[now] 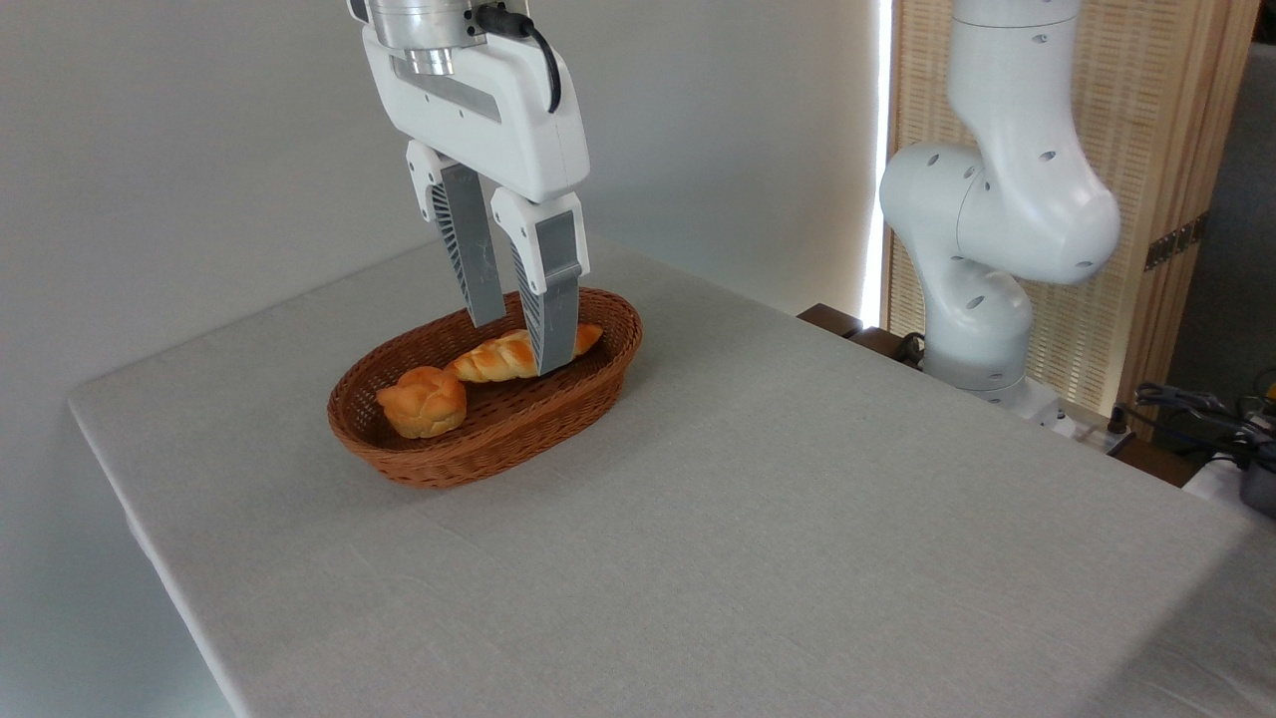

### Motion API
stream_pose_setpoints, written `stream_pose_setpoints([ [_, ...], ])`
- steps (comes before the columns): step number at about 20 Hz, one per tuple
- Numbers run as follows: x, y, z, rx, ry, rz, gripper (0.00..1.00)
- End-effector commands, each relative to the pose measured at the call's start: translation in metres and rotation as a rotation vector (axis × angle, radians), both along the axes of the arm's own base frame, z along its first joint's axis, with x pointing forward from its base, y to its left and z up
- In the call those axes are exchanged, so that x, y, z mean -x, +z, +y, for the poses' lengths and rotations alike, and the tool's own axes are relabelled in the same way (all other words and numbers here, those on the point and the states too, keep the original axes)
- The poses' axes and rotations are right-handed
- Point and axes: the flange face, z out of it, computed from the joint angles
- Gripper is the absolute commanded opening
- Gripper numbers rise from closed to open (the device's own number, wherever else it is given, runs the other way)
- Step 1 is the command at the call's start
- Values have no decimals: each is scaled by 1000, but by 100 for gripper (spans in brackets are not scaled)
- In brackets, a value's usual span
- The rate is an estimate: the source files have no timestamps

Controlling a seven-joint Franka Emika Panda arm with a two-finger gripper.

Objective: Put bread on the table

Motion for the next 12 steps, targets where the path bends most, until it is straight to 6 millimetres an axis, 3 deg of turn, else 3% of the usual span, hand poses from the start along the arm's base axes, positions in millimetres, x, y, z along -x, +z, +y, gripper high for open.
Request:
stream_pose_setpoints([
  [1,2,3,2,1,8,-4,100],
  [12,2,3,1,1,5,-4,100],
])
